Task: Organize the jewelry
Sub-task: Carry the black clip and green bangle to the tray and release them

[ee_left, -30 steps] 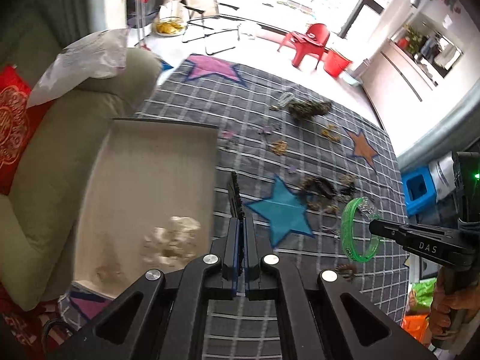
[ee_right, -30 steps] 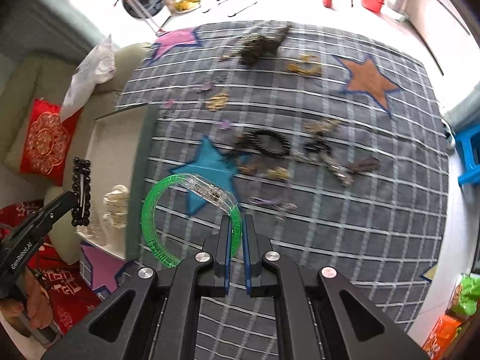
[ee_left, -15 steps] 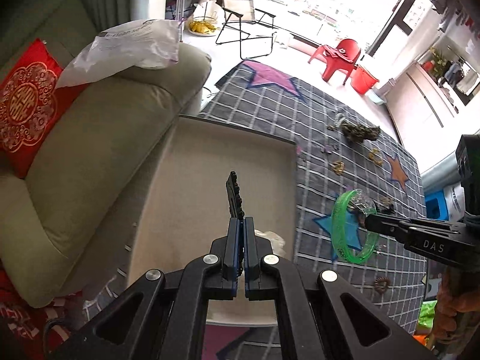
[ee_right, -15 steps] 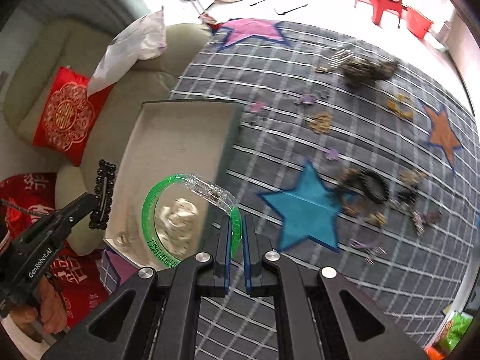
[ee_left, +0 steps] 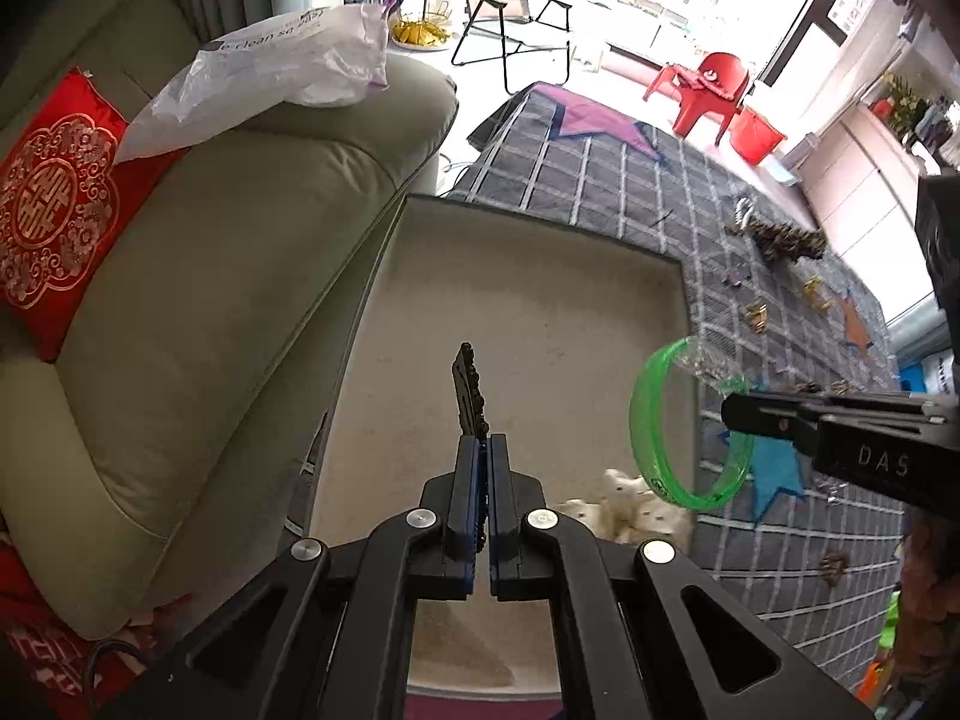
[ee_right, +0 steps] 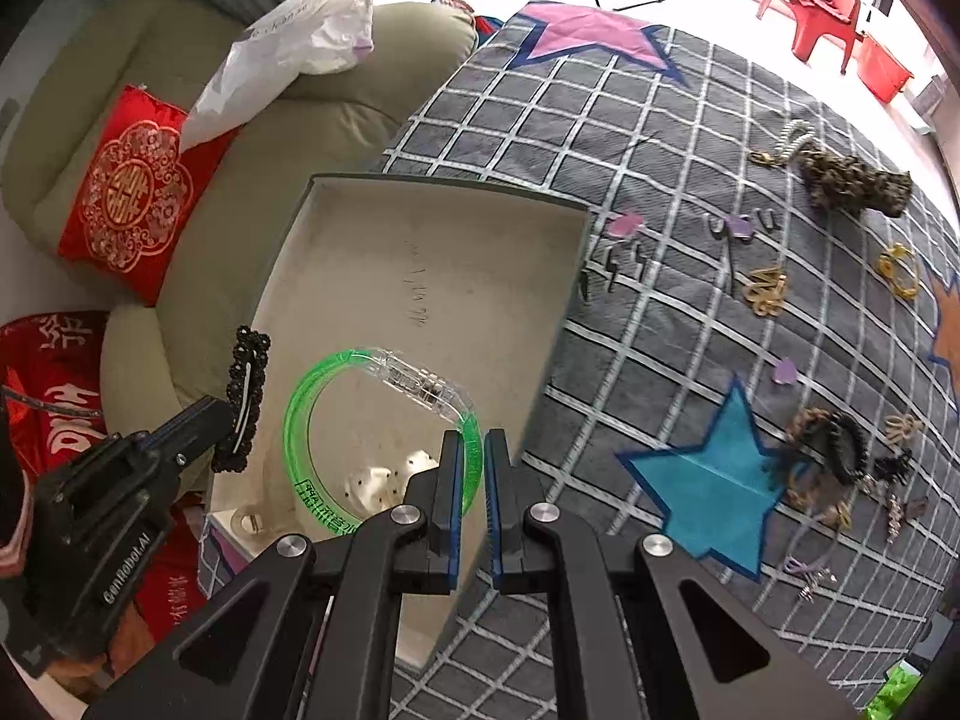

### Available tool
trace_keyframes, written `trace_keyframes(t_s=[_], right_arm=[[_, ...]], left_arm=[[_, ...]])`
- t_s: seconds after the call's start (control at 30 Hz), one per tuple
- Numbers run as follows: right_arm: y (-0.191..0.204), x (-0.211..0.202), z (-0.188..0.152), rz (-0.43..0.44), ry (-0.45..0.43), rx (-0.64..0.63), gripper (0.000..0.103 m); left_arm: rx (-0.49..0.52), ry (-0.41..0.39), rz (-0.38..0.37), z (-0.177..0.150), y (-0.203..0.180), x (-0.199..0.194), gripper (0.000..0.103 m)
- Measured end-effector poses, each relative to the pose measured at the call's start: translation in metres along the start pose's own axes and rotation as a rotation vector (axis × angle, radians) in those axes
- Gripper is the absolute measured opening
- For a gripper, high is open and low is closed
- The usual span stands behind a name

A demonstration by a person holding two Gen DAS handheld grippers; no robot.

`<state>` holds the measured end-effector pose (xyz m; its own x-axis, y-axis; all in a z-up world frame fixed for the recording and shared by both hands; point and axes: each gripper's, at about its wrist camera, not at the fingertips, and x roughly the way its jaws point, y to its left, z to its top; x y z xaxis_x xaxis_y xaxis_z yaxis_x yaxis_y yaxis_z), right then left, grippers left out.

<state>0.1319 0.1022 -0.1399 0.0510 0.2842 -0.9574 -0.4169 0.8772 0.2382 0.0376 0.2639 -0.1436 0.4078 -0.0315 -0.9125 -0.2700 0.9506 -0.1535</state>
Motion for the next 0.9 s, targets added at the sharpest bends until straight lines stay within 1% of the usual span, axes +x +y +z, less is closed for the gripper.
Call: trace_keyframes(t_s=[0.17,0.33,0.47,0.63,0.77,0.9], right_arm=[[0.004,0.024,0.006,-0.011,0.024,-0.003,0.007],[0.005,0.043,0.009,-0.022,0.042,0.0,0.007],[0.004,0.058,0.011,-0.034,0.059,0.007,0.007],[0.006,0.074,0.012,-0.047,0.076,0.011,0.007],[0.011,0.078,0.014,-0.059,0.068,-0.013,0.007],[0.014,0.081,0.018,-0.062,0.072,-0.022,0.007]], left_arm=[[0.004,0.032,0.029,-0.006,0.003,0.02,0.003],[0.026,0.048,0.058,-0.011,0.002,0.033,0.003],[0.056,0.051,0.095,-0.014,0.0,0.04,0.003],[0.071,0.046,0.112,-0.018,-0.003,0.045,0.004],[0.086,0.044,0.121,-0.018,-0.007,0.048,0.004],[0.093,0.048,0.148,-0.017,-0.01,0.048,0.004]])
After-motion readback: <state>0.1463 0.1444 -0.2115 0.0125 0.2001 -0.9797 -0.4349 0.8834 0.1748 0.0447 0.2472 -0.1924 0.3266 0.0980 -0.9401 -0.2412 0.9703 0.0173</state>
